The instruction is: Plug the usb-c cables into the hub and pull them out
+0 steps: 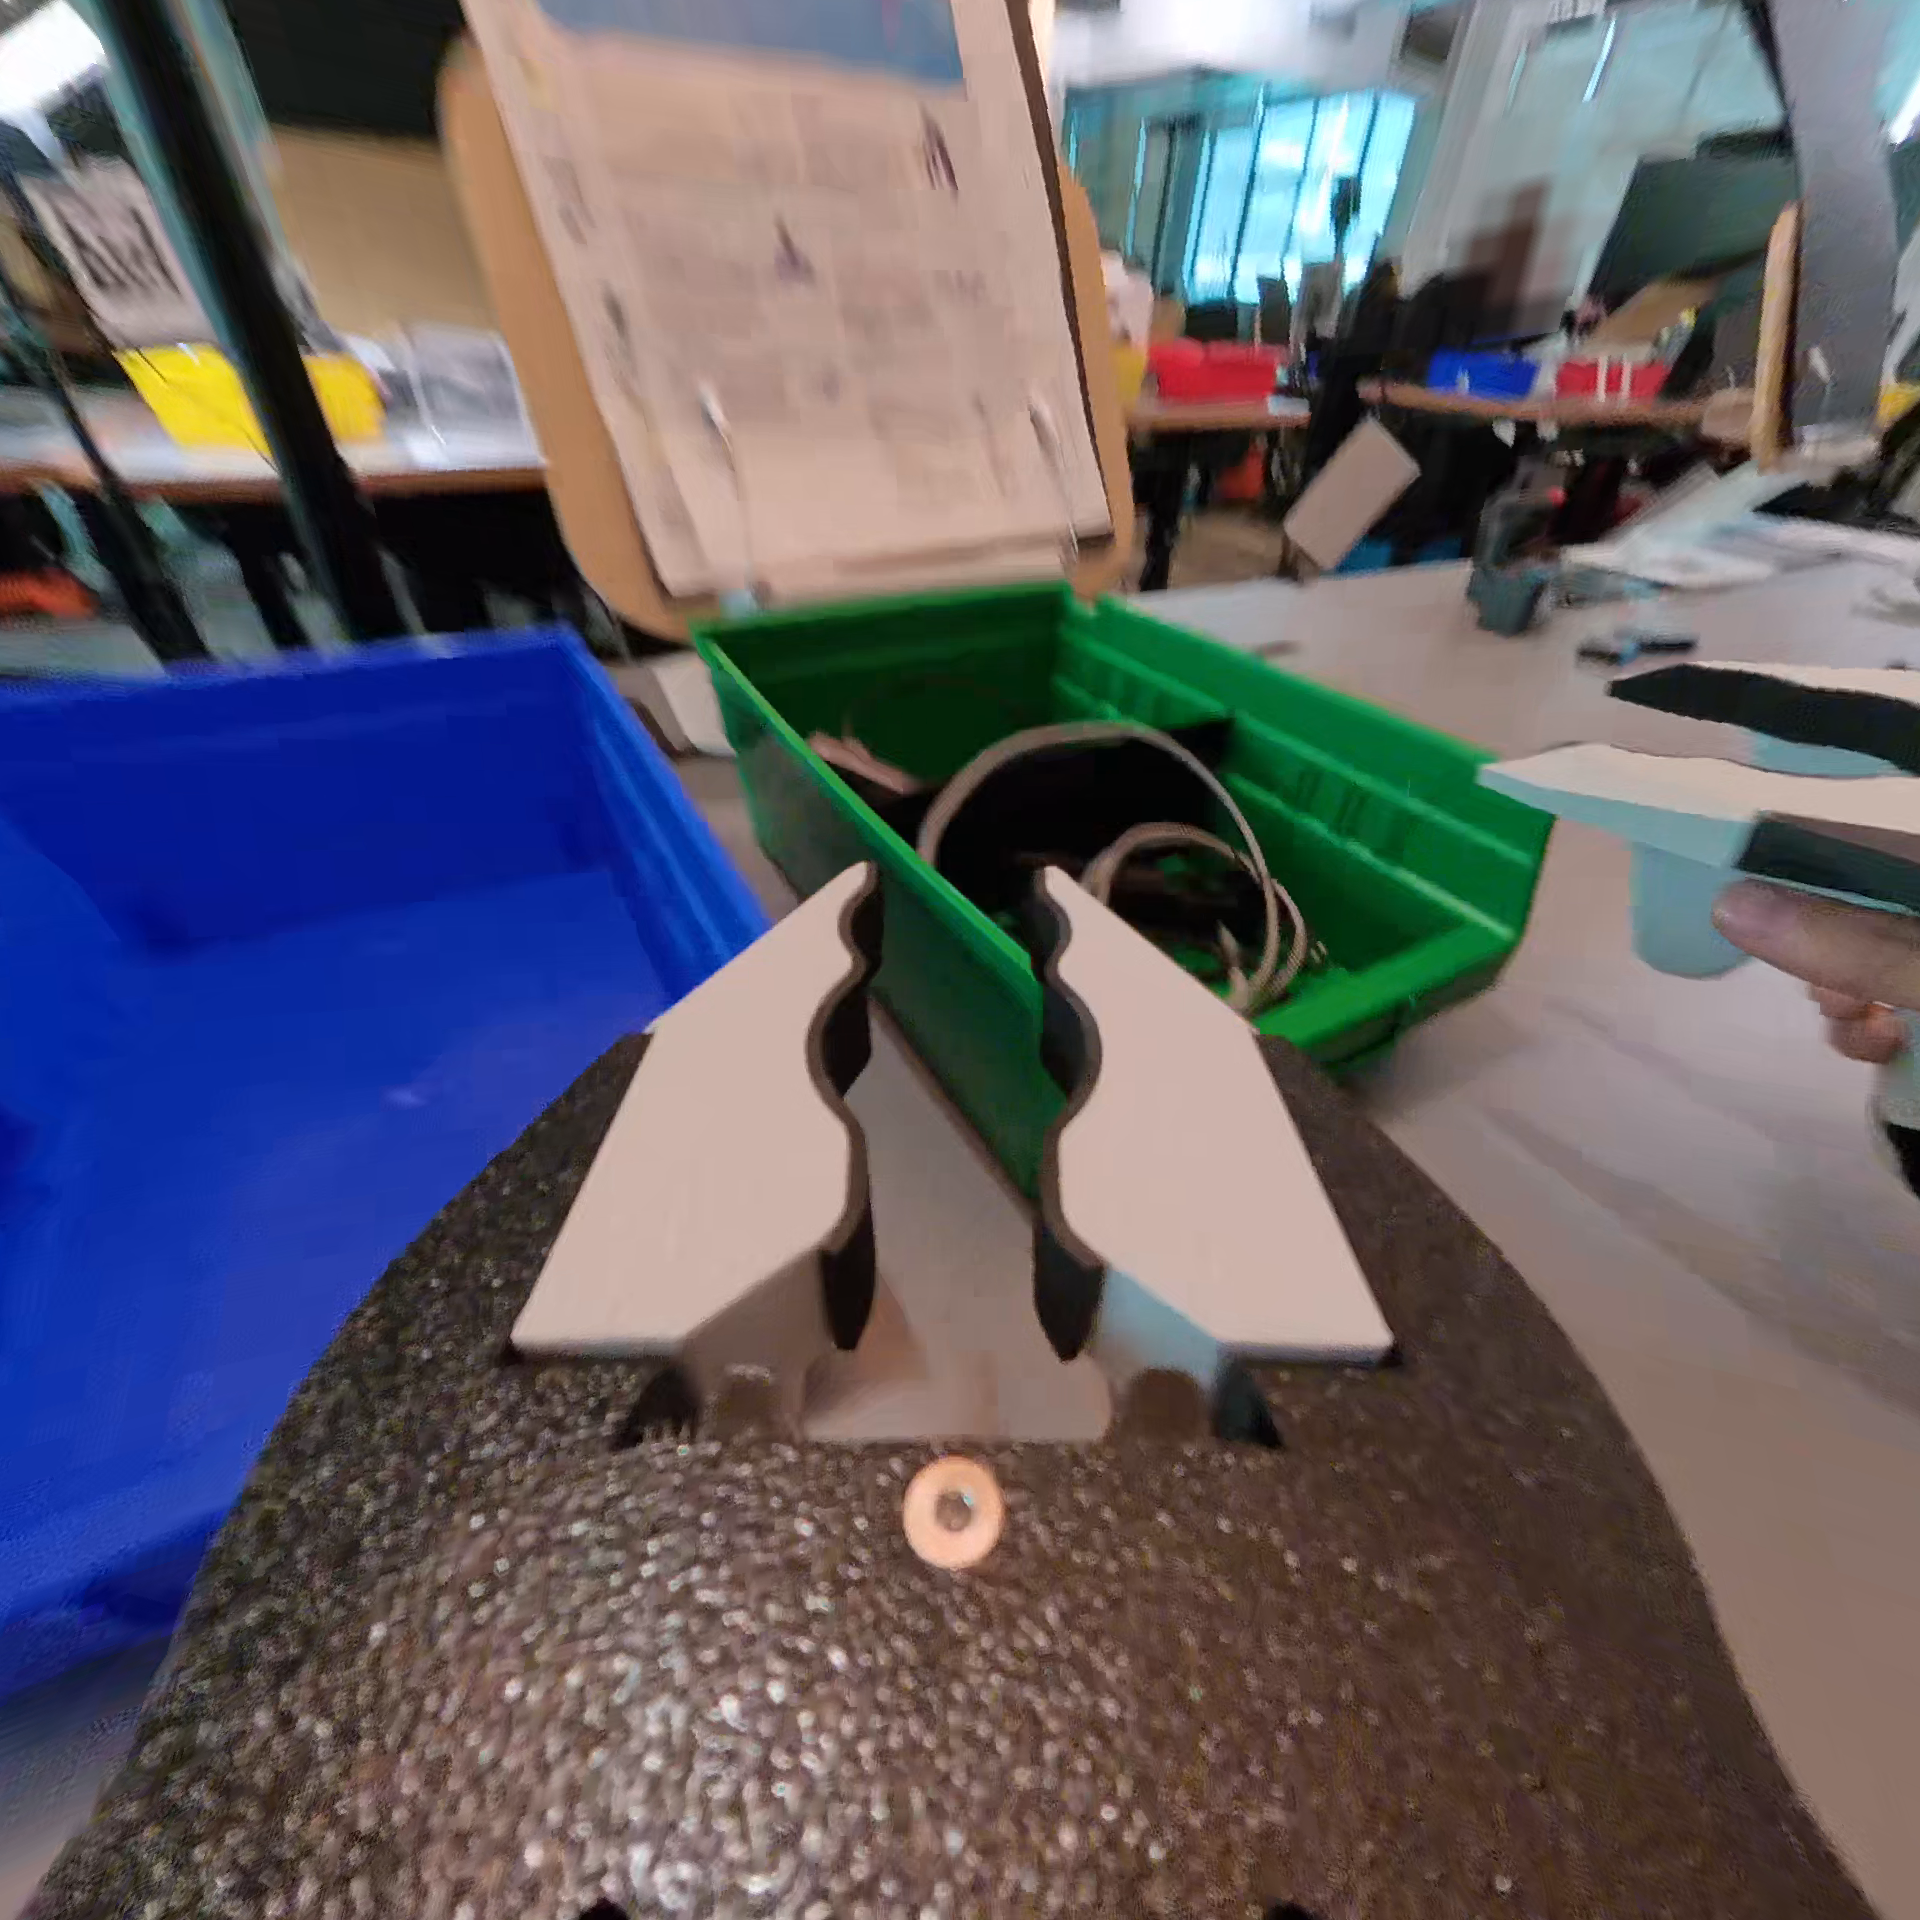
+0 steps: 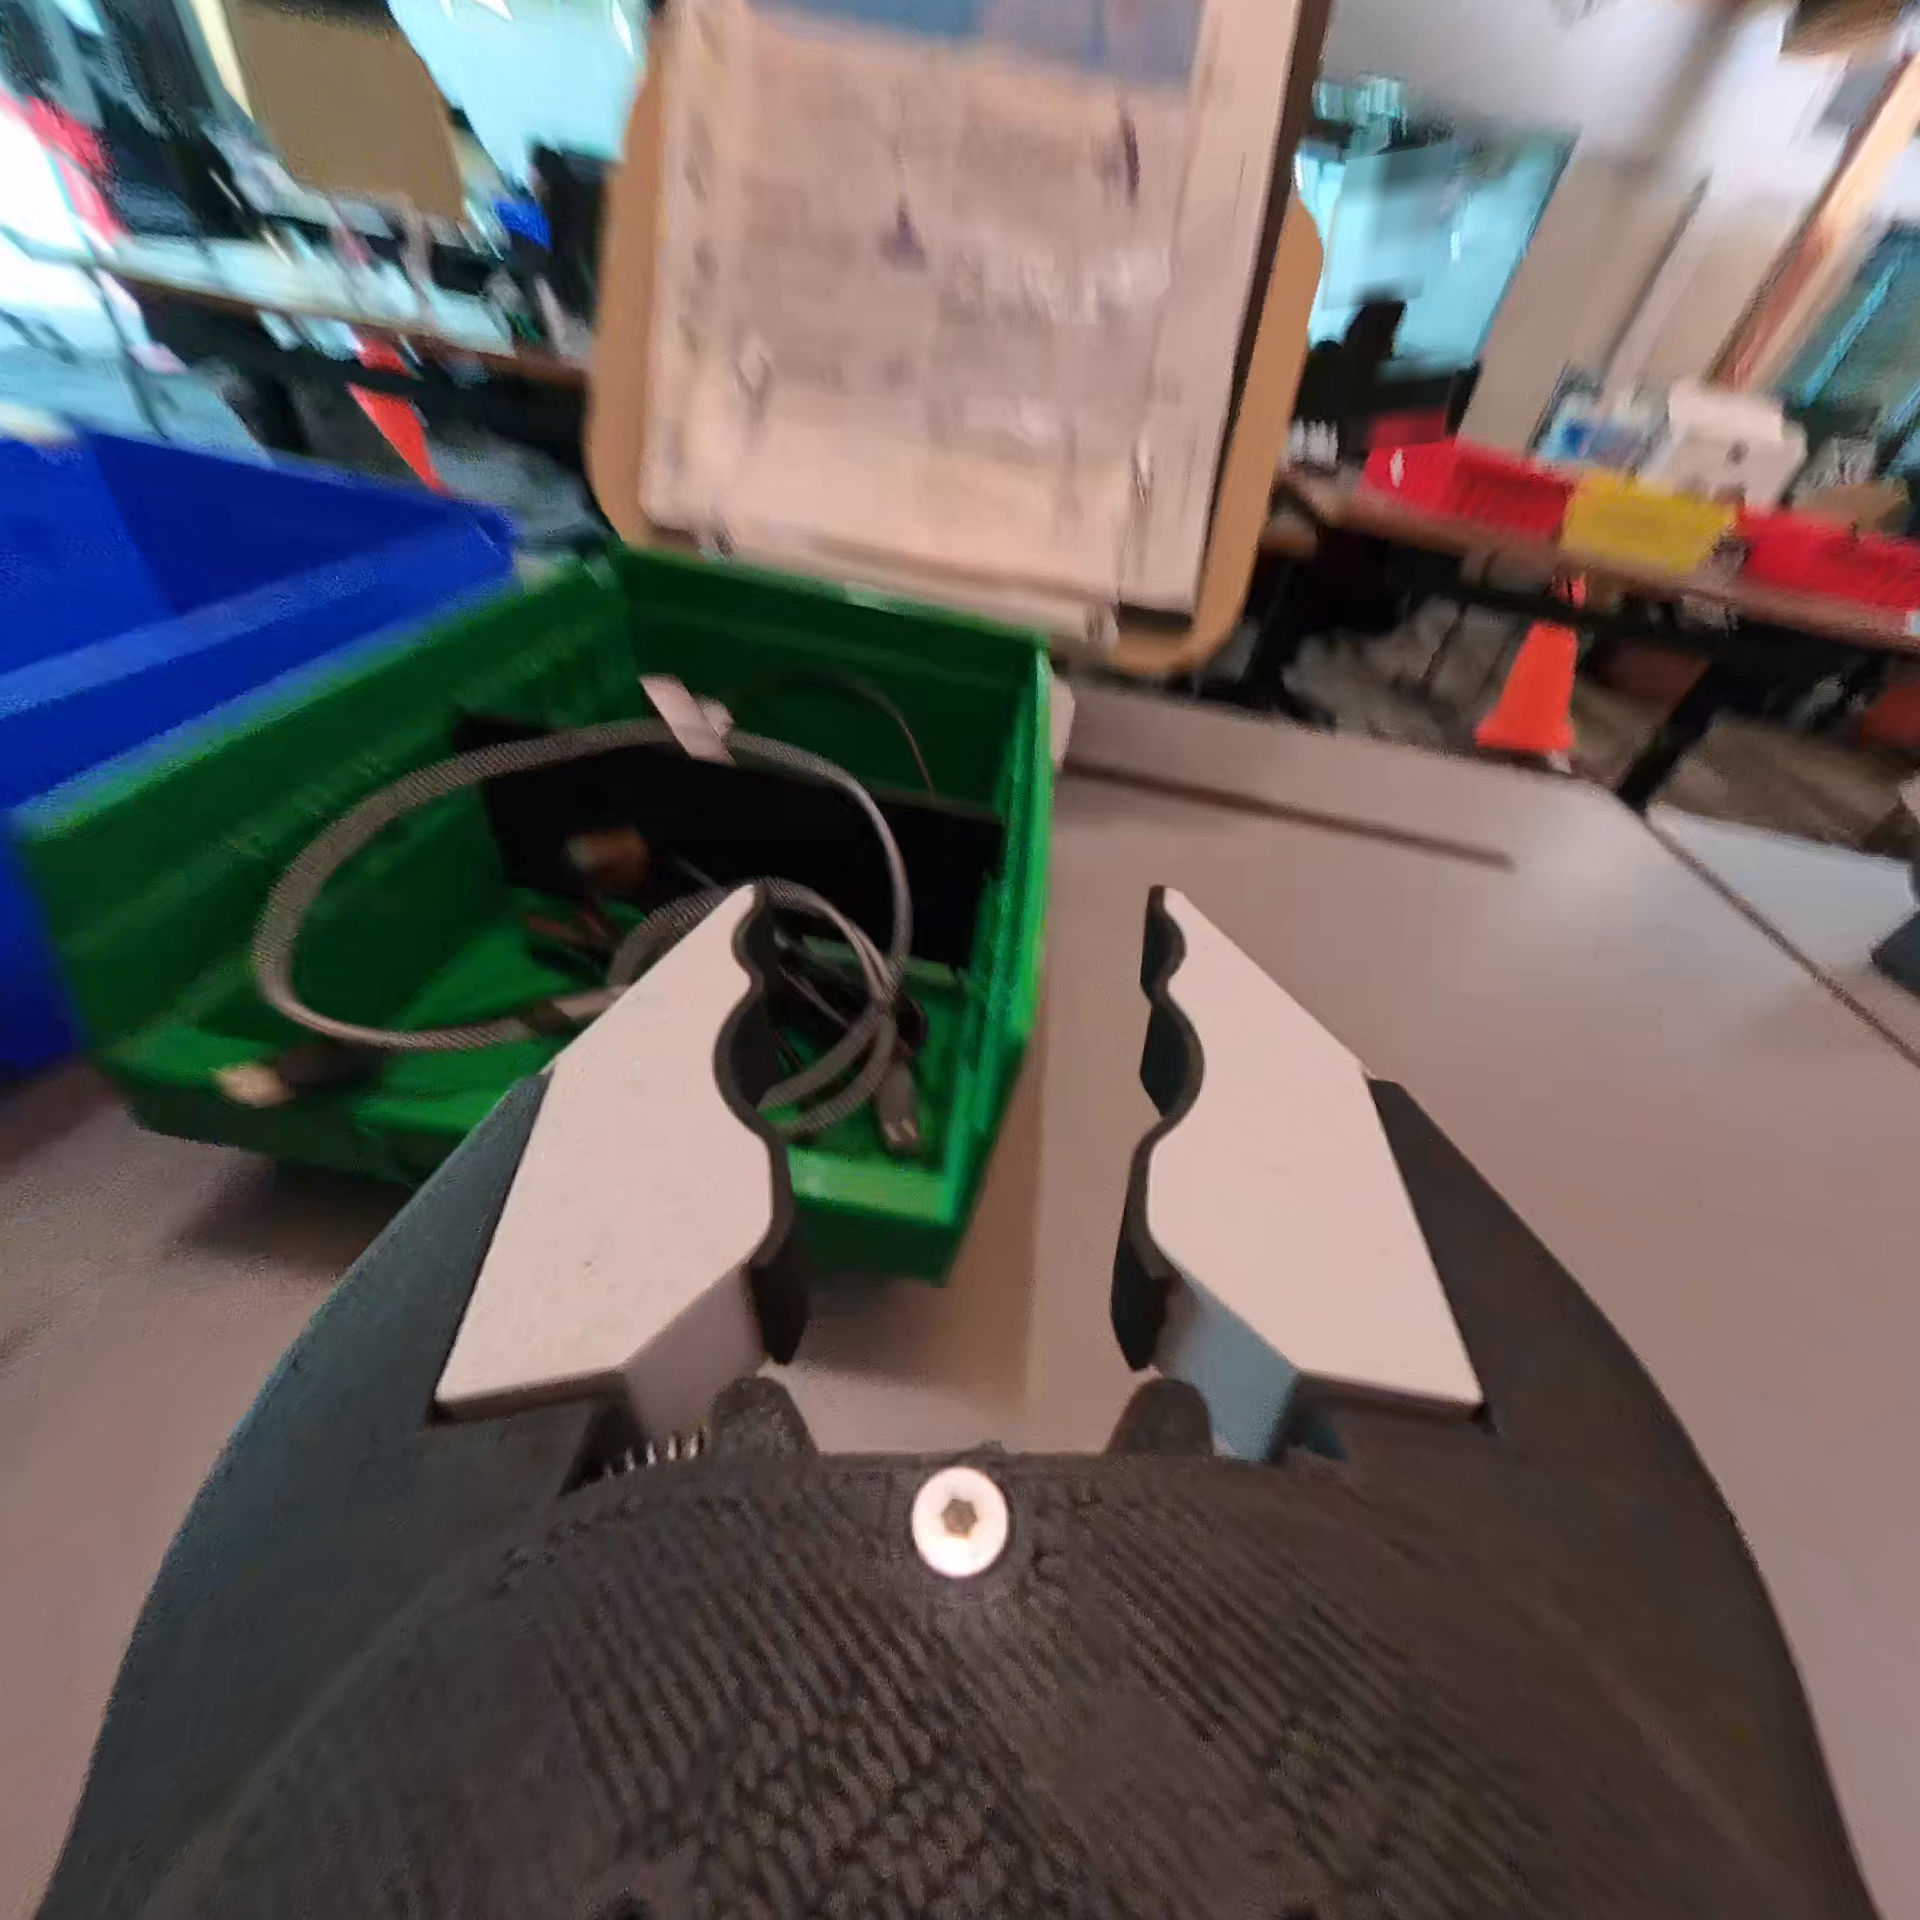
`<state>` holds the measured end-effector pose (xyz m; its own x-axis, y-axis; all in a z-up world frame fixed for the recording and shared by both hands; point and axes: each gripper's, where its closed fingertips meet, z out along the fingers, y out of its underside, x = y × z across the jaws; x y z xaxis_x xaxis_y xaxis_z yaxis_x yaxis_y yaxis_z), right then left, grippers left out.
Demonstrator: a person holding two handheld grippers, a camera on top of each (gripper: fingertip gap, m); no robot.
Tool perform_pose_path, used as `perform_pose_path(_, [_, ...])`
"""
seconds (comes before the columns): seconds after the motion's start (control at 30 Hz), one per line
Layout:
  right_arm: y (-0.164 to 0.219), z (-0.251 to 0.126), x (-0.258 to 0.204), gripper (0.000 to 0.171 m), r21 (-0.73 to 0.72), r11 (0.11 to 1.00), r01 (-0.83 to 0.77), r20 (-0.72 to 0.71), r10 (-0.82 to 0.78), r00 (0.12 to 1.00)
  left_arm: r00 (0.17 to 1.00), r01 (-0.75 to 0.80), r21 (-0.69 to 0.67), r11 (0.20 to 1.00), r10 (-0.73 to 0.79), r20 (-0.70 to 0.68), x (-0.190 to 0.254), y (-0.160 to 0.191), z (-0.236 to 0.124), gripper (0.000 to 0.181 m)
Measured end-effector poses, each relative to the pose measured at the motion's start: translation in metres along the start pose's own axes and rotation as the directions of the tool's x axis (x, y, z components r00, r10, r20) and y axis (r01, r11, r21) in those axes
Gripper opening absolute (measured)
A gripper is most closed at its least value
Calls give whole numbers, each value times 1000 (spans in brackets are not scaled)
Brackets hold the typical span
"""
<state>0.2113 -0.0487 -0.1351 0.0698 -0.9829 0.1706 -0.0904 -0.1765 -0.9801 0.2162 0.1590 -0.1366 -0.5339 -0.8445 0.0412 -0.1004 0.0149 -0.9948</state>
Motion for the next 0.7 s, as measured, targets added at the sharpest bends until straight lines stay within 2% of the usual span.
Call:
perform_pose_path(0.03, [-20, -7, -15, 71, 60, 998, -15, 46, 12, 999, 999, -24, 36, 999, 23, 34, -14, -17, -11, 27])
perform_pose_path(0.13, [-64, -26, -100, 68, 137, 981, -139, 317, 89, 944, 953, -57, 94, 994, 26, 303, -91, -49, -49, 37])
perform_pose_path(0.2, [-69, -31, -166, 66, 141, 978, -154, 457, 74, 886, 895, -64, 104, 993, 11, 446, -140, -47, -73, 49])
perform_pose_path(0.23, [-62, -27, -193, 65, 122, 984, -128, 480, 54, 876, 871, -59, 94, 994, 5, 491, -159, -40, -81, 56])
perform_pose_path(0.3, [-47, -14, -227, 55, 90, 994, -69, 462, 20, 886, 842, -18, 59, 998, -17, 539, -188, -21, -90, 69])
perform_pose_path(0.37, [-35, 4, -240, 49, 70, 997, -26, 382, -3, 924, 833, 21, 28, 999, -33, 552, -205, -1, -92, 74])
perform_pose_path(0.47, [-22, 19, -252, 35, 2, 993, -120, 360, 111, 926, 828, 65, -44, 997, -29, 559, -220, 28, -89, 77])
perform_pose_path(0.63, [3, 37, -237, 34, -59, 991, -123, 221, 133, 966, 857, 175, -137, 975, -83, 509, -221, 64, -72, 77])
perform_pose_path(0.7, [6, 42, -238, 35, -78, 985, -151, 218, 164, 962, 871, 207, -148, 967, -113, 478, -216, 71, -64, 71])
